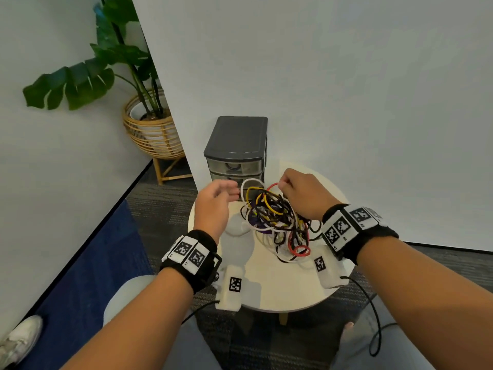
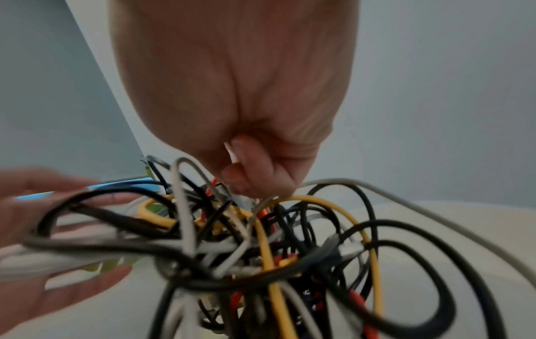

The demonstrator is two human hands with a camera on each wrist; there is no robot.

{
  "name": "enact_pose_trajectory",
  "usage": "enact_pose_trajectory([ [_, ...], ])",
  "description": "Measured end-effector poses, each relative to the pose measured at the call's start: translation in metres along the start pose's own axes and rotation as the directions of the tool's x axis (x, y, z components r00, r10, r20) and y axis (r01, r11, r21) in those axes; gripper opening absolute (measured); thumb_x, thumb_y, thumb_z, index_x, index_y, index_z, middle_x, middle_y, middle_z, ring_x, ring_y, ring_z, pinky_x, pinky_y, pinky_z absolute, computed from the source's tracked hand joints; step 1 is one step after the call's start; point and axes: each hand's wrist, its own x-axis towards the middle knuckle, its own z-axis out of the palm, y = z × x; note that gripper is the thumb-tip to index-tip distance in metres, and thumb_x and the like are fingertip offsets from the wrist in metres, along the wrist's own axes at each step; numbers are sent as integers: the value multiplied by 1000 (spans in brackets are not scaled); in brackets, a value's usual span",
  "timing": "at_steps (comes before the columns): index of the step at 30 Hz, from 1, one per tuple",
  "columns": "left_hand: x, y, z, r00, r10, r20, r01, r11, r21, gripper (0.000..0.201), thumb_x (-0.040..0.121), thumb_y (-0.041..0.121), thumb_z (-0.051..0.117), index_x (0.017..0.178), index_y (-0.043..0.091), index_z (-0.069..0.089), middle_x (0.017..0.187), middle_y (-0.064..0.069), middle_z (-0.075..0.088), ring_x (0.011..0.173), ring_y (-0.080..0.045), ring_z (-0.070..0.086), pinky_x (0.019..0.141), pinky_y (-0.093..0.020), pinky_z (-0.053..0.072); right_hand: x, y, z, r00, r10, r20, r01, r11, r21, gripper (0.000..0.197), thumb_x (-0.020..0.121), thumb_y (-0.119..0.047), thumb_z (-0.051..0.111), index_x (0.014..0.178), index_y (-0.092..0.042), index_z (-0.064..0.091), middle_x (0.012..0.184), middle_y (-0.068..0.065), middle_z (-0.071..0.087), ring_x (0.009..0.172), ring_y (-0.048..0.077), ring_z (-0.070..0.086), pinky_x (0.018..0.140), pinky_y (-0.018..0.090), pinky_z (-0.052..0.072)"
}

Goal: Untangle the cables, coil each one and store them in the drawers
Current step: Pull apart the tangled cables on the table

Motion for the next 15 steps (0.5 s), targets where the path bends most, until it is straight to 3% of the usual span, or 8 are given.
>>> enact_pose_trajectory([
  [2, -4, 14, 5, 999, 40, -27, -41, 997, -66, 17, 99, 15, 55, 111, 21, 66, 106, 0, 71, 97, -14, 68, 90, -35, 54, 0, 2, 0, 999, 45, -15, -44, 998, 41, 23, 107, -30, 38, 98, -18, 55, 90, 0, 62, 78, 15, 54, 61, 25, 35],
  [3, -8, 21, 10, 995, 99, 20, -98, 995, -28, 17, 98, 26, 60, 115, 24, 63, 108, 1, 67, 101, -14, 65, 90, -33, 52, 0, 2, 0, 999, 51, -7, -51, 997, 50, 23, 107, -30, 38, 97, -18, 55, 90, 0, 62, 79, 16, 55, 63, 27, 36],
  [5, -13, 28, 23, 955, 197, 222, -240, 953, 187, 39, 88, 50, 65, 121, 30, 58, 116, 4, 59, 107, -11, 59, 91, -30, 50, 3, 1, 1, 999, 39, 27, -41, 995, 91, 23, 106, -32, 40, 96, -20, 57, 89, -2, 62, 82, 17, 56, 67, 30, 38],
  [7, -16, 28, 37, 914, 151, 376, -316, 847, 427, 55, 80, 63, 67, 125, 33, 54, 121, 5, 49, 110, -12, 54, 92, -31, 48, 4, -4, 0, 997, 27, 78, -43, 976, 211, 22, 105, -30, 45, 95, -17, 59, 87, -2, 59, 80, 16, 54, 68, 30, 38],
  [9, -17, 30, 43, 921, 67, 383, -284, 790, 544, 58, 79, 63, 70, 124, 31, 54, 122, 4, 43, 106, -14, 52, 89, -32, 49, 4, -9, 0, 990, 29, 135, -75, 935, 348, 22, 102, -29, 52, 88, -15, 59, 79, -2, 55, 70, 15, 50, 63, 28, 36],
  [12, -15, 37, 43, 928, -17, 373, -213, 796, 566, 47, 82, 52, 71, 120, 28, 58, 119, 3, 39, 93, -13, 53, 76, -29, 45, 2, -9, 1, 975, 45, 218, -138, 890, 435, 20, 95, -28, 65, 83, -13, 58, 66, 1, 52, 55, 16, 46, 51, 27, 35],
  [15, -13, 39, 38, 921, -54, 385, -195, 793, 577, 43, 83, 43, 72, 123, 30, 59, 120, 1, 40, 94, -16, 51, 78, -29, 41, 2, -7, -2, 984, 54, 167, -109, 934, 340, 26, 93, -29, 67, 75, -14, 57, 66, 1, 54, 58, 17, 48, 58, 30, 38],
])
